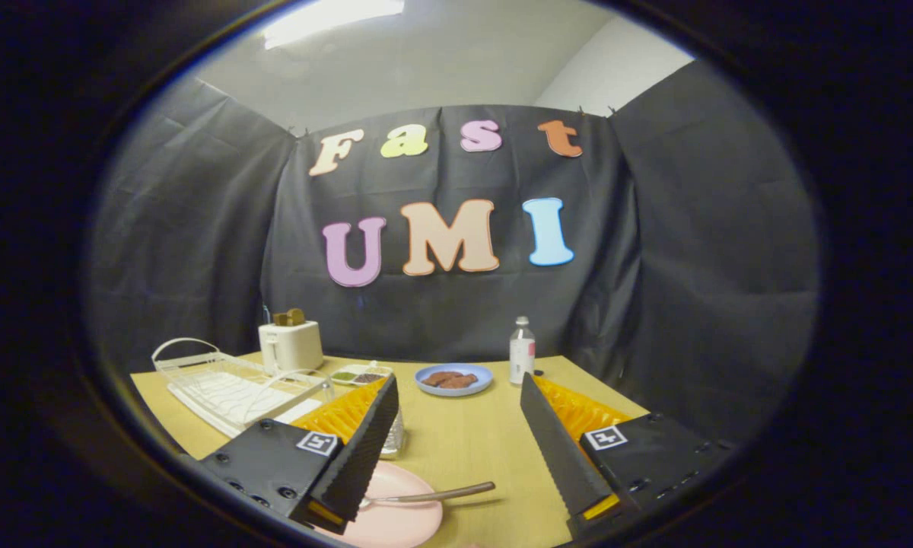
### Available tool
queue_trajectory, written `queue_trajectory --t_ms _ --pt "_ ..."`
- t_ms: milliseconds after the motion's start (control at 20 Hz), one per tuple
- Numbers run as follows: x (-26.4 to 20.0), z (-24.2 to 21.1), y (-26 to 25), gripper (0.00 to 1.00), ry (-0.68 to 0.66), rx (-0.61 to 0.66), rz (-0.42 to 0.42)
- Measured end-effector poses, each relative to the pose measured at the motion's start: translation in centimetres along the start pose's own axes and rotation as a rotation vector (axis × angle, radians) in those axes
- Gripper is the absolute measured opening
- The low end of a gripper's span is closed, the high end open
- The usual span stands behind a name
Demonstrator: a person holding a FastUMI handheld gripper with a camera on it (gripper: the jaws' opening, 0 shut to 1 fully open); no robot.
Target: Take the plate from the dish rack, then take the spoon from the basket and place it into the plate.
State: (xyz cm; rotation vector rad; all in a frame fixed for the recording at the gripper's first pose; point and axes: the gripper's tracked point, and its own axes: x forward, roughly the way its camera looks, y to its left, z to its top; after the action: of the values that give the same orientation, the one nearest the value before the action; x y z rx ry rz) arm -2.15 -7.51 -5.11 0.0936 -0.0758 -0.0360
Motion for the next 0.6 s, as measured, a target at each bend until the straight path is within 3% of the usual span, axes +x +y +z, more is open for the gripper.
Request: queue_trajectory --t_ms 600 --pt "-0.6 -0.3 3.2 1.0 0.005 -0.112 0.052"
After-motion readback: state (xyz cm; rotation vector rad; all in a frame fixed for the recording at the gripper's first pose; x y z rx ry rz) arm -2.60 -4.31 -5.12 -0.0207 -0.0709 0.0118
